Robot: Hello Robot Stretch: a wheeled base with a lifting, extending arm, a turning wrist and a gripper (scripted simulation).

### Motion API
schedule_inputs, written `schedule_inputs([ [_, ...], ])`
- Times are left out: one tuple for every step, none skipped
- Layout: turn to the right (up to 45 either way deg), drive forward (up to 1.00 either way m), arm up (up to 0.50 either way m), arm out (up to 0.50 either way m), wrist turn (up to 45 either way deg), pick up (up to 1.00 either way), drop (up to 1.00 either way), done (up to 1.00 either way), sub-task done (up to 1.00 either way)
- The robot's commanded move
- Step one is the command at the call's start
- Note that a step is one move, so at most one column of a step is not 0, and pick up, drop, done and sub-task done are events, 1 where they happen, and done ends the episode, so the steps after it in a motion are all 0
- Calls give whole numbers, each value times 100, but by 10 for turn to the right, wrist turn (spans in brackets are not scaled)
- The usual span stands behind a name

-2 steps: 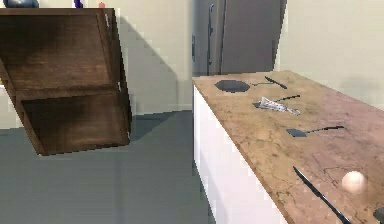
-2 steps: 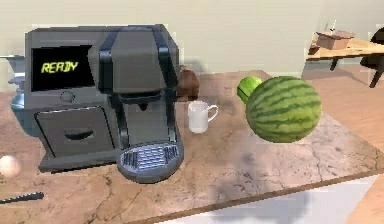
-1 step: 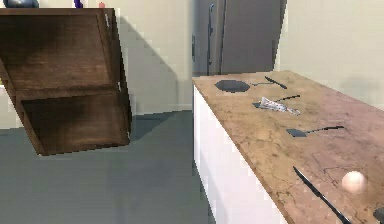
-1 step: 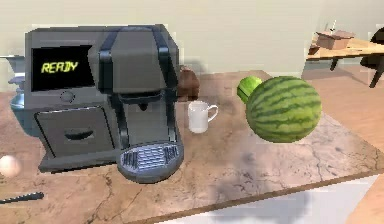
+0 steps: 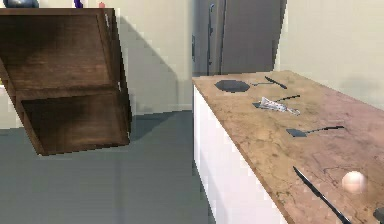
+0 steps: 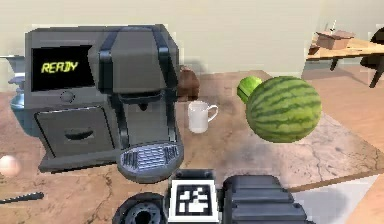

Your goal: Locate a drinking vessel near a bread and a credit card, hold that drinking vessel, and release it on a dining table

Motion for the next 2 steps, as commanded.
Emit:
schedule_inputs([
  [0,0,0,36,0,0,0,0,0],
  [0,0,0,0,450,0,0,0,0],
])
